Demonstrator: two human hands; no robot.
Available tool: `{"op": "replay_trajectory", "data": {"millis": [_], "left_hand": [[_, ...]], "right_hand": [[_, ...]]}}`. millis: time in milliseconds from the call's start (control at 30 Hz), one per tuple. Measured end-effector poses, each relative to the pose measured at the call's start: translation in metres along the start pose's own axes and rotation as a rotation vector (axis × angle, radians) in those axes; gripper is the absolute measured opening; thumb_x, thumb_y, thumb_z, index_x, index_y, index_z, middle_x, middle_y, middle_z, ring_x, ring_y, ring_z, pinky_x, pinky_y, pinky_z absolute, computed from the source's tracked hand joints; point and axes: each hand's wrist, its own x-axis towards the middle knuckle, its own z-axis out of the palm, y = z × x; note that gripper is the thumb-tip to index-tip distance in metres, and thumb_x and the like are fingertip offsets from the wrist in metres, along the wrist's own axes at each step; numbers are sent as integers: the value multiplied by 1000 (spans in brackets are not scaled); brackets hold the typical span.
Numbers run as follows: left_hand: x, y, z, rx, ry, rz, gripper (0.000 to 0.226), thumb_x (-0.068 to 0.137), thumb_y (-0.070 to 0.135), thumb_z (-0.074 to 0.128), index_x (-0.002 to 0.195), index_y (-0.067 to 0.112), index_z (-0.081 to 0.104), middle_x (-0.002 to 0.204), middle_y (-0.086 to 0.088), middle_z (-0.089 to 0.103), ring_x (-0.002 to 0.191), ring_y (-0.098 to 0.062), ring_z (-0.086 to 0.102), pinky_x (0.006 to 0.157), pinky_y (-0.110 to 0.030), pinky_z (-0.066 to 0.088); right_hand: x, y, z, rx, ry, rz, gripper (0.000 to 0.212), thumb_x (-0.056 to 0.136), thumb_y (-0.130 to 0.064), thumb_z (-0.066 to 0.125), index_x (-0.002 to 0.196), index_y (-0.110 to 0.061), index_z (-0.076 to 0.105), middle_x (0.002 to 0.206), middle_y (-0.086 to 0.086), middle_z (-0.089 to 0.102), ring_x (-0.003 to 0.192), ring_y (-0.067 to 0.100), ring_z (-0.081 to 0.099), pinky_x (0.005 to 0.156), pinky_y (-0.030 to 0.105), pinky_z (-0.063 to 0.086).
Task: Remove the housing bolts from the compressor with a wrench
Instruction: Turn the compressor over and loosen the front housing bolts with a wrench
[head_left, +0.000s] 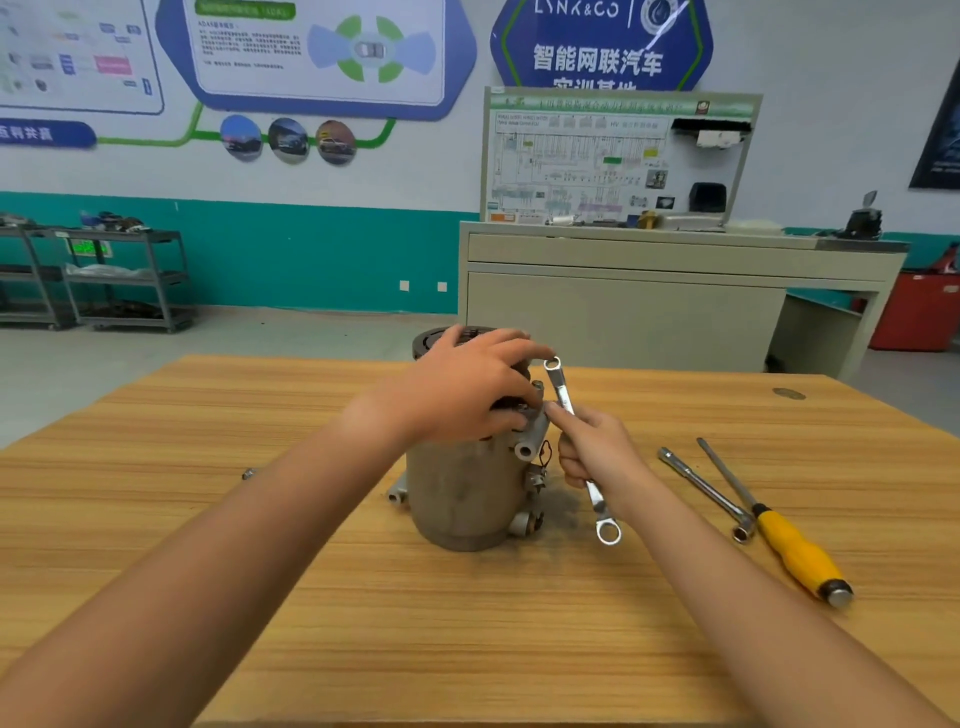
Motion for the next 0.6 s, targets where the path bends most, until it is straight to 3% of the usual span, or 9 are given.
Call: {"op": "replay_trajectory", "data": {"millis": [200,467,600], "left_hand": [[11,-3,-4,-29,-20,44,17,92,31,55,101,26,69,145,12,37,133,-8,19,100,-44,26],[6,3,2,28,84,30,24,92,35,55,92,16,70,139,4,43,129,-14,35,109,-56,12],[-7,9,3,33,259,58,20,87,32,61,86,14,71,138,-4,49,128,-22,42,105,-65,16]], "right_hand": [[-2,1,2,86,-5,10,14,95,-22,50,83,-16,54,49,-3,23,36,8,21,35,18,21],[-5,3,11,108,68,7,14,95,-24,51,83,-18,56,43,-7,27,34,6,23,37,20,20],[-9,3,16,117,103,13,14,95,-26,50,83,-21,57,41,-9,30,34,6,26,37,20,23]]}}
